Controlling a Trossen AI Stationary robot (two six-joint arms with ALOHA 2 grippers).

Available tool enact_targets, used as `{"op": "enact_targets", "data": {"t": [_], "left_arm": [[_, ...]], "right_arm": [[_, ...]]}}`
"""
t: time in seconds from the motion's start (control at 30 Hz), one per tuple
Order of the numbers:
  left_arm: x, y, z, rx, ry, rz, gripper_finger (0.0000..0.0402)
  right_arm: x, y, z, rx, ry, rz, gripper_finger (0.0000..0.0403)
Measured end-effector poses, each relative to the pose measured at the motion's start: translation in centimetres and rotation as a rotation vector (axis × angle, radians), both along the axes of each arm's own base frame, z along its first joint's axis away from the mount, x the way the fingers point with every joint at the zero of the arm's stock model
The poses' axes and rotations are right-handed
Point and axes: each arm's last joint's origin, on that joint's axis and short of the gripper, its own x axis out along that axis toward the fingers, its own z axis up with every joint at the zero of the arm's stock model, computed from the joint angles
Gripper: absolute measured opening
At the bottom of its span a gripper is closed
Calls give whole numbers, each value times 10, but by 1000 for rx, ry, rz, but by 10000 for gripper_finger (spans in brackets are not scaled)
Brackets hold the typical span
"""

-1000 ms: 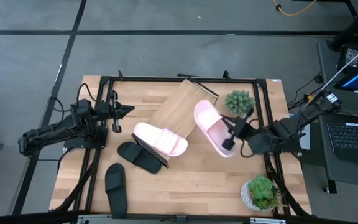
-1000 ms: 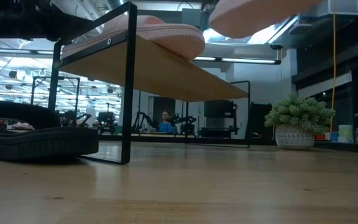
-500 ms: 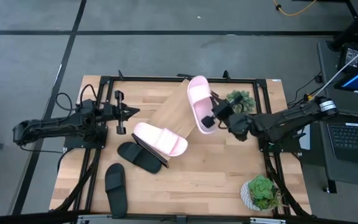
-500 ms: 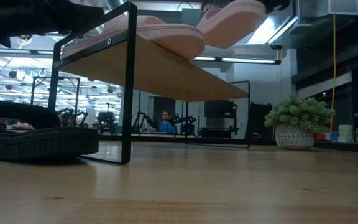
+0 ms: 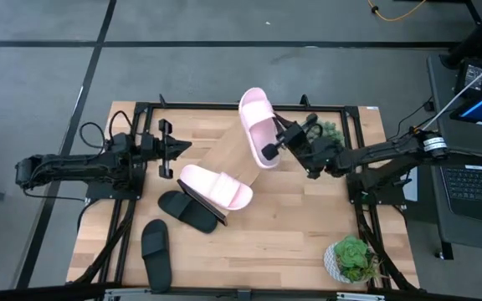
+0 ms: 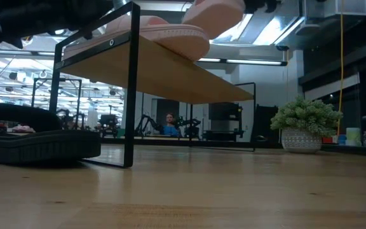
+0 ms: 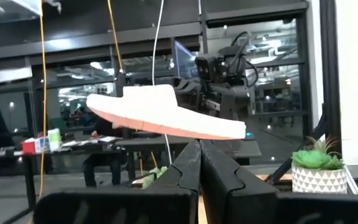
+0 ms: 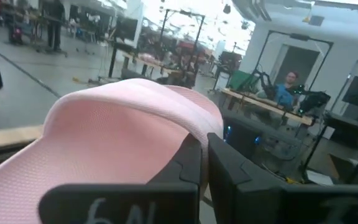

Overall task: Pick and place slides into the shelf
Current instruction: Put the pink slides on the shelf

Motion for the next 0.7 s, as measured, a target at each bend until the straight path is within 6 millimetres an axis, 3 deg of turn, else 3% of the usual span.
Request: {"op": "enact_targets", "data": {"t": [0.17, 0.53, 0.7], "left_arm": [[11, 3, 11, -4, 10, -1, 15], [44, 12, 20, -47, 91, -6, 156], [66, 16, 36, -103, 84, -33, 189]], "right_arm": [[9, -9, 2, -70, -62, 58, 13], [11, -14, 5, -112, -121, 112, 13], [10, -18, 8, -125, -159, 119, 13]]}}
